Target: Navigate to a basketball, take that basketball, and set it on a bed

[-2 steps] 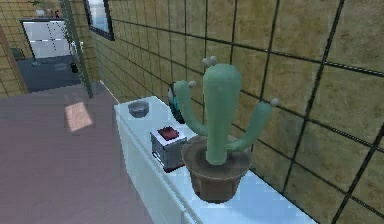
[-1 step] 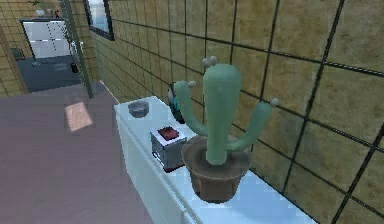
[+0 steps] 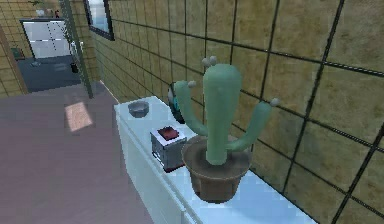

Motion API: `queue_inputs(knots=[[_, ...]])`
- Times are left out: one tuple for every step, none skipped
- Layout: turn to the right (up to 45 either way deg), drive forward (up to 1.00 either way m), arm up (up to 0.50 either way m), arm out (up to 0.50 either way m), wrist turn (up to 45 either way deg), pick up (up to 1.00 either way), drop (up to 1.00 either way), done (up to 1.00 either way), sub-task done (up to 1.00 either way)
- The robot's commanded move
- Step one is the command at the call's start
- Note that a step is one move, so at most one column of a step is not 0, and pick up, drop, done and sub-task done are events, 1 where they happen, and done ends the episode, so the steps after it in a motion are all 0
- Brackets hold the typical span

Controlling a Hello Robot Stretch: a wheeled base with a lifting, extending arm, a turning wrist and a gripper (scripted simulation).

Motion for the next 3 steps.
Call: queue_inputs(knots=[[0.0, 0.0, 0.0, 0.0, -45.0, 0.0, 0.0, 0.0, 0.0], [0.0, 0.0, 0.0, 0.0, -45.0, 0.0, 0.0, 0.0, 0.0], [0.0, 0.0, 0.0, 0.0, -24.0, 0.0, 0.0, 0.0, 0.0]])
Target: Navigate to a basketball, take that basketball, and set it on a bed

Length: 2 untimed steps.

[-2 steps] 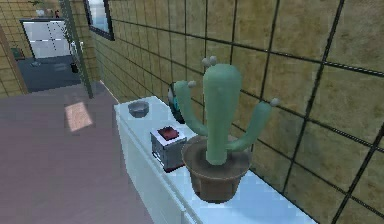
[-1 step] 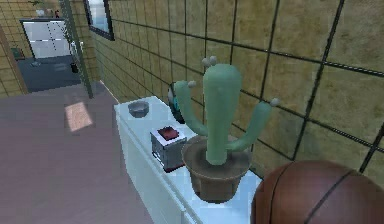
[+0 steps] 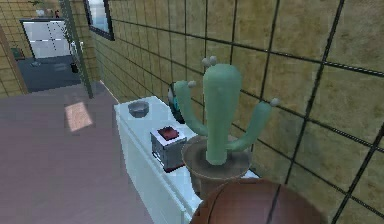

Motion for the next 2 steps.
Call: queue_inputs(knots=[[0.0, 0.0, 0.0, -0.12, 0.0, 0.0, 0.0, 0.0, 0.0], [-45.0, 0.0, 0.0, 0.0, 0.0, 0.0, 0.0, 0.0, 0.0]])
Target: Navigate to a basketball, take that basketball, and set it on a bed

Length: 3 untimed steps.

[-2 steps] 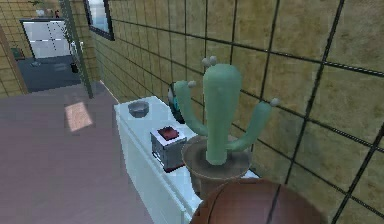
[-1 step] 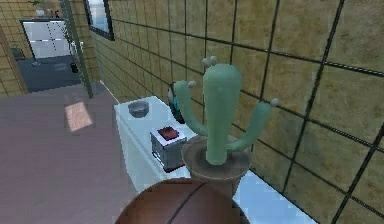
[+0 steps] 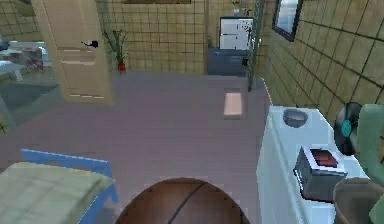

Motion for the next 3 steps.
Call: queue_inputs(knots=[[-45.0, 0.0, 0.0, 0.0, 0.0, 0.0, 0.0, 0.0, 0.0], [-15.0, 0.0, 0.0, 0.0, 0.0, 0.0, 0.0, 0.0, 0.0], [0.0, 0.2, 0.0, 0.0, 0.0, 0.0, 0.0, 0.0, 0.0]])
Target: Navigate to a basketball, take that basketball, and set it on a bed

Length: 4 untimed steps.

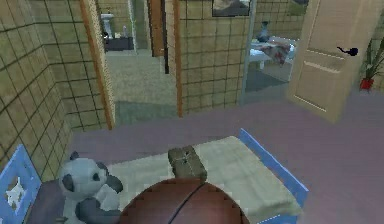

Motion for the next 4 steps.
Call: queue_inputs(knots=[[45.0, 0.0, 0.0, 0.0, 0.0, 0.0, 0.0, 0.0, 0.0], [18.0, 0.0, 0.0, 0.0, 0.0, 0.0, 0.0, 0.0, 0.0], [0.0, 1.0, 0.0, 0.0, 0.0, 0.0, 0.0, 0.0, 0.0], [0.0, 0.2, 0.0, 0.0, 0.0, 0.0, 0.0, 0.0, 0.0]])
